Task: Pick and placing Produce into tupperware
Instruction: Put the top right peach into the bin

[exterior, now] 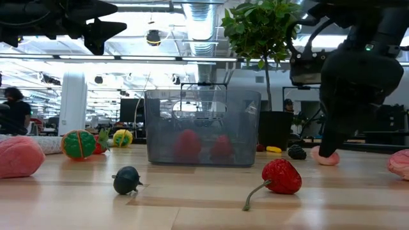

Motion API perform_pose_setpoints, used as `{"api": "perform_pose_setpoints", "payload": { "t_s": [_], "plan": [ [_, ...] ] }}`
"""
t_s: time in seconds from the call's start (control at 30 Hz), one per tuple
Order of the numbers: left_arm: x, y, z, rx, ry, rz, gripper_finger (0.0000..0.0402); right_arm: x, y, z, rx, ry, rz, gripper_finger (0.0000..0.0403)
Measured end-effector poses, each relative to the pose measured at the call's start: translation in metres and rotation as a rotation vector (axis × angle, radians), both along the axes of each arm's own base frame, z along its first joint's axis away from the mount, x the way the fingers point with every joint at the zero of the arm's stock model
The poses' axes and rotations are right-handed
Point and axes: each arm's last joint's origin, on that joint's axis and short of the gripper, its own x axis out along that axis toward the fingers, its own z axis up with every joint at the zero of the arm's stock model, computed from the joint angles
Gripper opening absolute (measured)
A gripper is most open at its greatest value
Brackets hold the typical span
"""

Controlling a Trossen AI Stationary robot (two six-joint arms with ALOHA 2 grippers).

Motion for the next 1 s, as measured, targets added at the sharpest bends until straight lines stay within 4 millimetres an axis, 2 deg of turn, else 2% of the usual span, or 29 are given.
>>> {"api": "perform_pose_setpoints", "payload": {
  "t_s": [0.23, 0.37, 0.8, 1.0],
  "plan": [
    [0.000, 0.000, 0.000, -0.004, 0.000, -0.001, 0.0226, 0.004, -0.005, 0.004, -0.023, -0.041, 0.015, 0.0081],
    [0.000, 0.000, 0.000, -0.010, 0.000, -0.001, 0.0226, 0.004, -0.009, 0.014, -0.038, -0.085, 0.019, 0.0081],
    [0.000, 0.000, 0.000, -0.009, 0.006, 0.000, 0.0226, -0.008, -0.031, 0.075, -0.131, -0.325, 0.044, 0.0080],
    [0.000, 0.000, -0.001, -0.010, 0.008, 0.006, 0.0226, 0.009, -0.050, 0.098, -0.180, -0.388, 0.077, 0.0080]
  ]
}}
